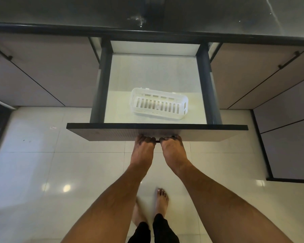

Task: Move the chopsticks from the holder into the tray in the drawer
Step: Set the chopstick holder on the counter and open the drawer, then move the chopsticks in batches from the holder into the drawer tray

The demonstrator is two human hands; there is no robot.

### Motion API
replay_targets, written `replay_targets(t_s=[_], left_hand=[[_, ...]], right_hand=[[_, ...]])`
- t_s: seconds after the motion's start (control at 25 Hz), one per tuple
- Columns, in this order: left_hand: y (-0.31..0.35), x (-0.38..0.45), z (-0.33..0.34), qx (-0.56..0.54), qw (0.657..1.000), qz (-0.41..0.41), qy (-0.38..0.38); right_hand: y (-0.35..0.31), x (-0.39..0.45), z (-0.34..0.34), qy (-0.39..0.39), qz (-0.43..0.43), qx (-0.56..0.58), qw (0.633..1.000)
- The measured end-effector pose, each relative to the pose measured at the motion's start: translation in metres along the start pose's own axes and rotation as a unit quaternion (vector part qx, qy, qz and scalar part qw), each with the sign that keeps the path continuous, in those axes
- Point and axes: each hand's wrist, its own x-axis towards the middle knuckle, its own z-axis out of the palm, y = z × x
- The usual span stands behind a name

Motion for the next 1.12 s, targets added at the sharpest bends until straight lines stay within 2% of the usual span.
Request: replay_targets(t_s=[0.2, 0.4, 0.6, 0.72, 0.8, 0.96, 1.12], left_hand=[[0.005, -0.013, -0.019, 0.068, 0.995, 0.074, 0.003], [0.013, -0.015, -0.054, 0.023, 0.970, 0.214, 0.115], [0.023, 0.023, -0.113, 0.020, 0.954, 0.253, 0.162], [0.023, 0.051, -0.134, 0.012, 0.966, 0.184, 0.180], [0.019, 0.069, -0.139, -0.009, 0.974, 0.110, 0.197], [-0.003, 0.106, -0.125, -0.074, 0.979, -0.079, 0.174], [-0.028, 0.148, -0.105, -0.153, 0.948, -0.254, 0.112]], right_hand=[[-0.005, -0.017, -0.005, 0.038, -0.014, 0.030, 0.999], [-0.001, -0.032, -0.031, 0.200, -0.063, 0.092, 0.973], [0.009, -0.020, -0.090, 0.298, -0.087, 0.141, 0.940], [0.019, -0.001, -0.119, 0.323, -0.031, 0.152, 0.934], [0.029, 0.017, -0.129, 0.305, 0.032, 0.173, 0.936], [0.058, 0.058, -0.122, 0.222, 0.134, 0.208, 0.943], [0.083, 0.095, -0.099, 0.101, 0.199, 0.226, 0.948]])
